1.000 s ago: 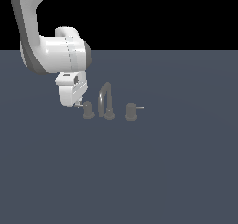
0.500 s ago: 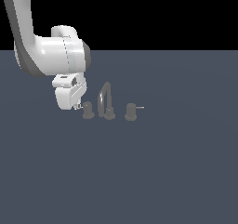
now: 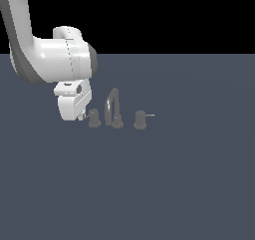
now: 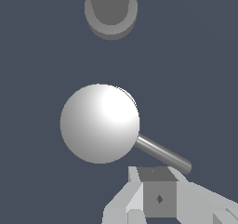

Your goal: Turn on the faucet by rotating a designated handle.

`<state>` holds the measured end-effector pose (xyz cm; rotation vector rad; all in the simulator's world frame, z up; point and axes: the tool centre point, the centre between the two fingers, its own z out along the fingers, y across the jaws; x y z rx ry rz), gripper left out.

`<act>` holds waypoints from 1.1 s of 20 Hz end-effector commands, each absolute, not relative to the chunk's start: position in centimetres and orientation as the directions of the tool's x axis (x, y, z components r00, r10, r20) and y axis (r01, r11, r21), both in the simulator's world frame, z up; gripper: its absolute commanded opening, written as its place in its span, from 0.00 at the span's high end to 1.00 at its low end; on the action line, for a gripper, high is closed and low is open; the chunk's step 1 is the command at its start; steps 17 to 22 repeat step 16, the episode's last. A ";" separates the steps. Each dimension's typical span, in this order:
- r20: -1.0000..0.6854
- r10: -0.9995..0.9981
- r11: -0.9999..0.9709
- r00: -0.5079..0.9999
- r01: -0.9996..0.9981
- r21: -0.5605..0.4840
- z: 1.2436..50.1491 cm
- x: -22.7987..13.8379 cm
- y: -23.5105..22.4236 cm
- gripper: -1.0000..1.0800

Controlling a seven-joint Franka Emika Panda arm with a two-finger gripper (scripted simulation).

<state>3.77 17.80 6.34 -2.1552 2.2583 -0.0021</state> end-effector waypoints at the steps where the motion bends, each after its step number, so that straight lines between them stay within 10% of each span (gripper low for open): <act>1: -0.004 -0.998 0.059 -0.059 -0.998 -0.005 6.4 3.0 16.4 1.00; 22: -0.001 -0.997 0.072 -0.072 -0.997 0.000 6.4 2.5 11.2 1.00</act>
